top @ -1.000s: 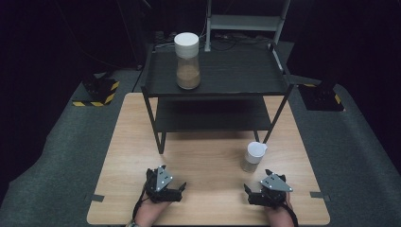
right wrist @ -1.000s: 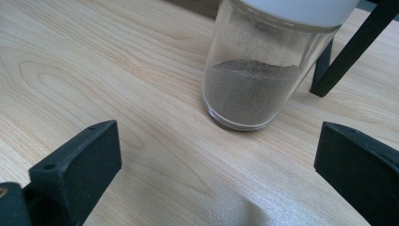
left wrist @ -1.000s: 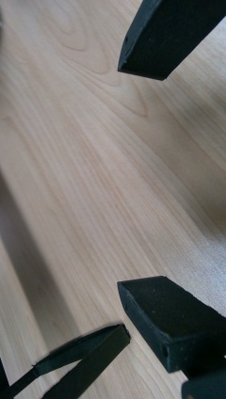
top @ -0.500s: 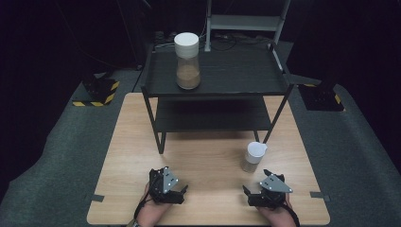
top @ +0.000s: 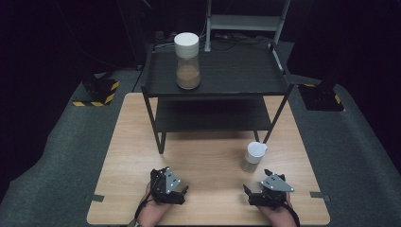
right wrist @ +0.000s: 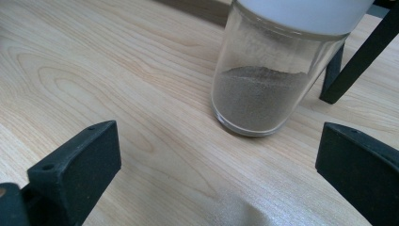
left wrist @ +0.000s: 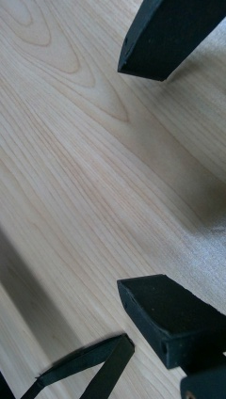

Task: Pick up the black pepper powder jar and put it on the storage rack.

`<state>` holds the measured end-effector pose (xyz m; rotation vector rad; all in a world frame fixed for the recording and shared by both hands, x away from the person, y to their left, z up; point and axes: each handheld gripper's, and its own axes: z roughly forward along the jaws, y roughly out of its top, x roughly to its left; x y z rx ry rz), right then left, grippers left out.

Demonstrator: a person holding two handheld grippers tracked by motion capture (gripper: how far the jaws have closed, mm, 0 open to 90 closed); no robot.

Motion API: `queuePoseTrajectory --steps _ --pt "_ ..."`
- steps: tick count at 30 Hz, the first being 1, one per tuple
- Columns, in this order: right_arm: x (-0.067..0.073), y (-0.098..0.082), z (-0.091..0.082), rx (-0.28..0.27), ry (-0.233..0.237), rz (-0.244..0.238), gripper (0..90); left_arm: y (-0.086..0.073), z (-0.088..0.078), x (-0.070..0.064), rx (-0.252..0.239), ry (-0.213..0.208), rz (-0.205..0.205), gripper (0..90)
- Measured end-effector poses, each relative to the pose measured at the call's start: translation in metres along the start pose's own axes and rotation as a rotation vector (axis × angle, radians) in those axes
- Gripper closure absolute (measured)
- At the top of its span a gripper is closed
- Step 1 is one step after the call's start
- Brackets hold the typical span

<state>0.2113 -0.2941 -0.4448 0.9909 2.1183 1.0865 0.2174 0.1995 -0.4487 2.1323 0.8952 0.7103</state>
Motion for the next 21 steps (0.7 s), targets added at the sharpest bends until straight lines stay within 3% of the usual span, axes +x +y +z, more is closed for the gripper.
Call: queuePoseTrajectory --steps 21 --pt "-0.0019 -0.0068 -0.0037 -0.036 -0.004 0.025 0.0 0.0015 0.0014 0.0079 0.009 -0.037 -0.014 1.1"
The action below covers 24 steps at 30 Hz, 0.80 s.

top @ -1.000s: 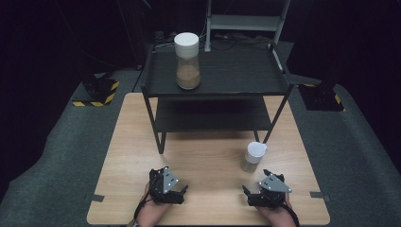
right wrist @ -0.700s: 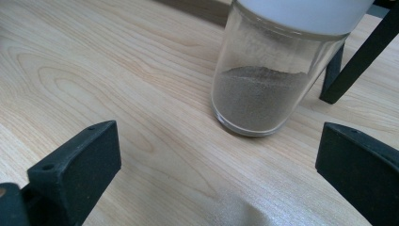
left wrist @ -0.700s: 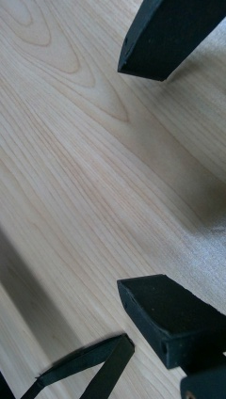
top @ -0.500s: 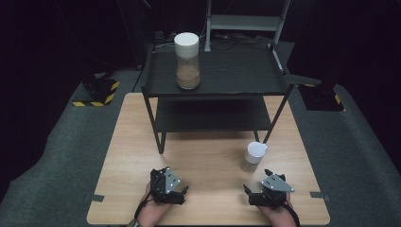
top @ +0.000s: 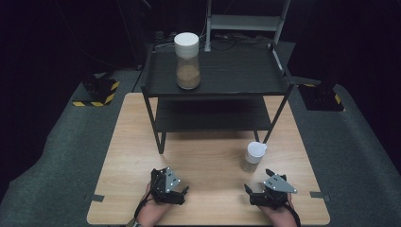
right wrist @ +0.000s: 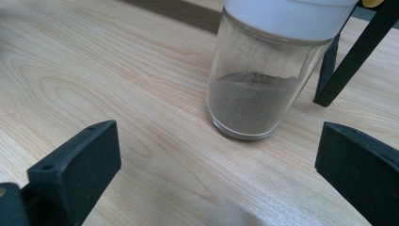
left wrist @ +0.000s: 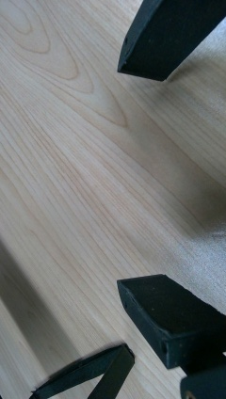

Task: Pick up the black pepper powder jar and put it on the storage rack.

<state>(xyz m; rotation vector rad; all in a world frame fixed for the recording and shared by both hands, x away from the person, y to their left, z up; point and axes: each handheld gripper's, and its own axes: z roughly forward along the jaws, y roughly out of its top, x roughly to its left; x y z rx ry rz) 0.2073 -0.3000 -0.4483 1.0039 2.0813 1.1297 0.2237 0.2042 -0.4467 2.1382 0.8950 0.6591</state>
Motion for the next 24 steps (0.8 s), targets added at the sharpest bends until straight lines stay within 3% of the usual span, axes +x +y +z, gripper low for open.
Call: queuePoseTrajectory --steps 7,17,24 --pt "0.001 -0.002 -0.008 -0.055 -0.036 0.023 0.0 0.0 0.0 -0.001 0.0 0.004 -0.003 1.1" --pt "0.004 0.005 -0.013 -0.085 -0.079 0.054 0.0 -0.001 -0.001 0.001 -0.006 -0.004 -0.009 1.1" --pt "0.003 0.012 -0.011 -0.098 -0.074 0.072 0.0 -0.002 -0.001 0.002 -0.008 -0.007 -0.004 1.1"
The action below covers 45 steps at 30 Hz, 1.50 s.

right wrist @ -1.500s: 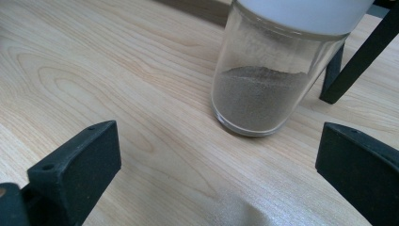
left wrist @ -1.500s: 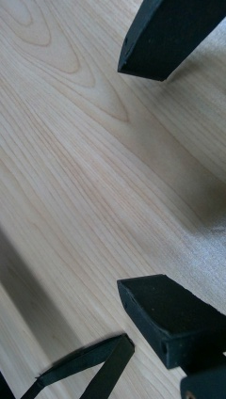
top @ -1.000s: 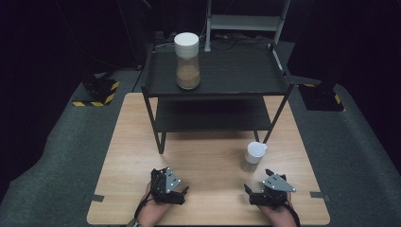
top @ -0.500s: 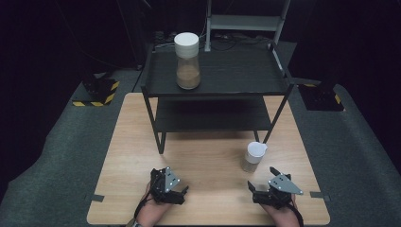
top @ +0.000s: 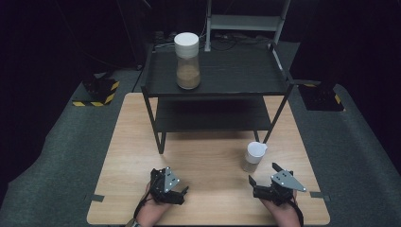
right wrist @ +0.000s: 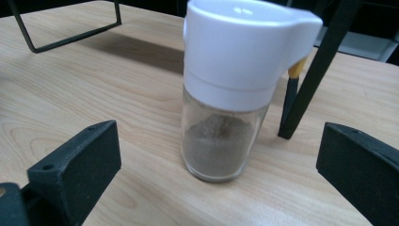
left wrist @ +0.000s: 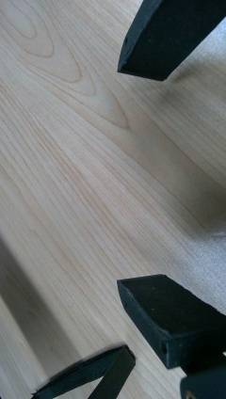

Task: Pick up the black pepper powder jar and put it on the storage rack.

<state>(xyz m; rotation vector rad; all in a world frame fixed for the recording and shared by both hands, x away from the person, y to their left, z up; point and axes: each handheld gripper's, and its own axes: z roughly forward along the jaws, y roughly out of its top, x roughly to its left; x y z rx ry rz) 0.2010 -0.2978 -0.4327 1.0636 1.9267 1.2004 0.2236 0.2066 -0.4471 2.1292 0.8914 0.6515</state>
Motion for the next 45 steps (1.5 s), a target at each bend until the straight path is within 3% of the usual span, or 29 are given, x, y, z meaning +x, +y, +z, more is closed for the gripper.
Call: queuePoseTrajectory --steps 7,8,15,35,45 --pt "-0.003 0.005 0.01 0.026 -0.001 0.014 0.0 0.0 0.0 0.001 -0.001 -0.005 -0.002 1.1" --pt "-0.002 0.006 0.014 0.035 -0.004 -0.003 0.0 0.0 0.0 0.001 -0.002 -0.007 0.0 1.2" --pt "-0.004 0.007 0.024 0.029 -0.004 0.009 0.2 0.0 0.0 0.002 0.0 -0.011 0.005 2.0" --pt "-0.012 -0.002 0.051 -0.051 0.013 0.102 24.6 -0.001 0.0 0.005 -0.006 -0.025 -0.006 2.0" --pt "-0.014 -0.013 0.055 -0.098 0.021 0.134 28.4 -0.001 0.0 0.005 -0.008 -0.024 -0.004 2.2"
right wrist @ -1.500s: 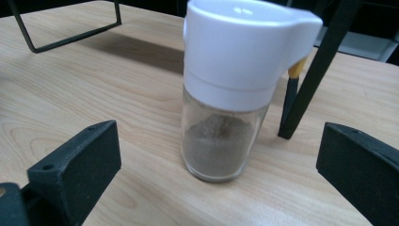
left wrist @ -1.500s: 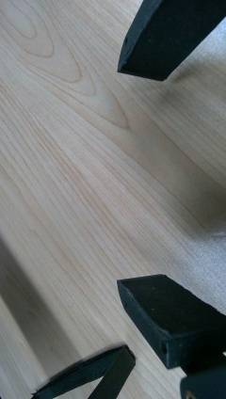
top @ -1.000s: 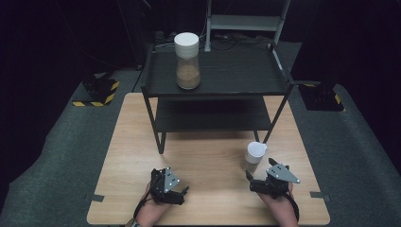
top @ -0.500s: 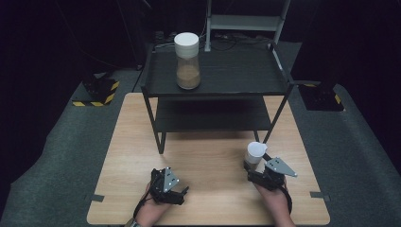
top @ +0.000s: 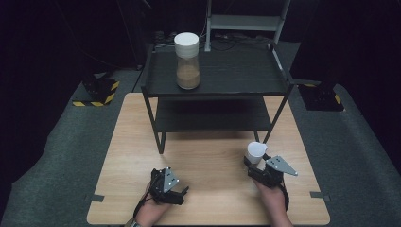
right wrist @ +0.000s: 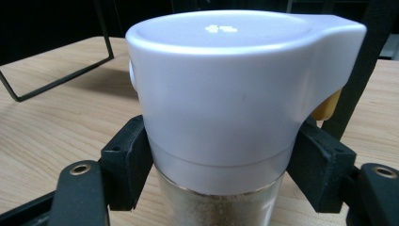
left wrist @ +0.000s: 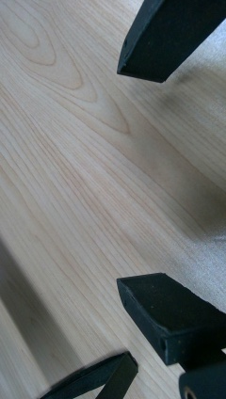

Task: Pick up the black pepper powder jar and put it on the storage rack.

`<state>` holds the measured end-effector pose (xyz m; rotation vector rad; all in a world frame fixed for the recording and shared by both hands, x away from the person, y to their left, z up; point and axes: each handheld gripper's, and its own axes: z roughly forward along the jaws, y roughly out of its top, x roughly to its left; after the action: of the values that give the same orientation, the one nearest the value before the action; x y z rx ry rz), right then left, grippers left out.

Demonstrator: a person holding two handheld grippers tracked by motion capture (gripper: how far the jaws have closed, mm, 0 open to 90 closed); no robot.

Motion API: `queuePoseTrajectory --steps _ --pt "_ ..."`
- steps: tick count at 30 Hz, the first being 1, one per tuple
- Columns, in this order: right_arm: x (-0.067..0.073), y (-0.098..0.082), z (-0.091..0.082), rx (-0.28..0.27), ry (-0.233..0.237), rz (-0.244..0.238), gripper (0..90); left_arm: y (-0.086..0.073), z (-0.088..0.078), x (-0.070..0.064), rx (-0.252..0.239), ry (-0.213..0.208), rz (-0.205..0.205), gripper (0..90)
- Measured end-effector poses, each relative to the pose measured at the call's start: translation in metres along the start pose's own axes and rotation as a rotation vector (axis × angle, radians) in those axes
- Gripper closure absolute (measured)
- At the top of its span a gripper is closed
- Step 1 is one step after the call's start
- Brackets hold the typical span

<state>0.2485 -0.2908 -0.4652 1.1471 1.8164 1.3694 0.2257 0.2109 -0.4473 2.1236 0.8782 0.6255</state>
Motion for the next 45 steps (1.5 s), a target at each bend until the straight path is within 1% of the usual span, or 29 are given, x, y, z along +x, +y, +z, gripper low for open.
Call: queuePoseTrajectory --steps 2,3,4,8,11,18,21,25,36,38,45 --pt "0.0 -0.006 0.0 -0.024 0.0 -0.005 28.9 0.0 0.0 0.0 0.001 0.0 0.0 2.3" --pt "0.0 -0.006 0.0 -0.024 0.0 -0.005 28.9 0.0 0.0 0.0 0.001 0.0 0.0 2.3" --pt "0.0 -0.007 0.0 -0.027 -0.002 -0.016 29.2 0.0 0.0 0.0 0.0 0.0 0.0 2.3" --pt "-0.001 -0.007 0.0 -0.029 -0.001 -0.015 29.5 0.0 0.0 0.001 0.001 -0.004 -0.001 2.2" --pt "0.0 -0.006 0.0 -0.026 -0.003 -0.031 29.7 0.0 0.0 0.001 0.0 -0.006 0.0 2.3" --pt "0.001 -0.005 0.0 -0.028 -0.01 -0.038 29.7 0.0 0.0 0.002 0.0 -0.009 0.0 2.3" --pt "0.0 -0.004 -0.003 -0.031 -0.01 -0.04 29.7 0.0 0.0 0.002 0.001 -0.01 0.0 2.3" --pt "0.001 -0.003 -0.009 -0.034 -0.01 -0.056 29.8 0.0 0.0 0.002 0.001 -0.012 0.0 2.3" --pt "0.004 0.002 -0.019 -0.049 0.001 -0.069 29.8 0.0 0.0 0.003 0.0 -0.018 -0.001 2.3" --pt "0.006 0.004 -0.023 -0.058 0.006 -0.078 29.8 0.0 0.0 0.004 -0.001 -0.02 -0.002 2.3" --pt "0.01 0.009 -0.031 -0.093 0.028 -0.08 29.8 0.0 0.0 0.004 -0.001 -0.026 0.0 2.3"
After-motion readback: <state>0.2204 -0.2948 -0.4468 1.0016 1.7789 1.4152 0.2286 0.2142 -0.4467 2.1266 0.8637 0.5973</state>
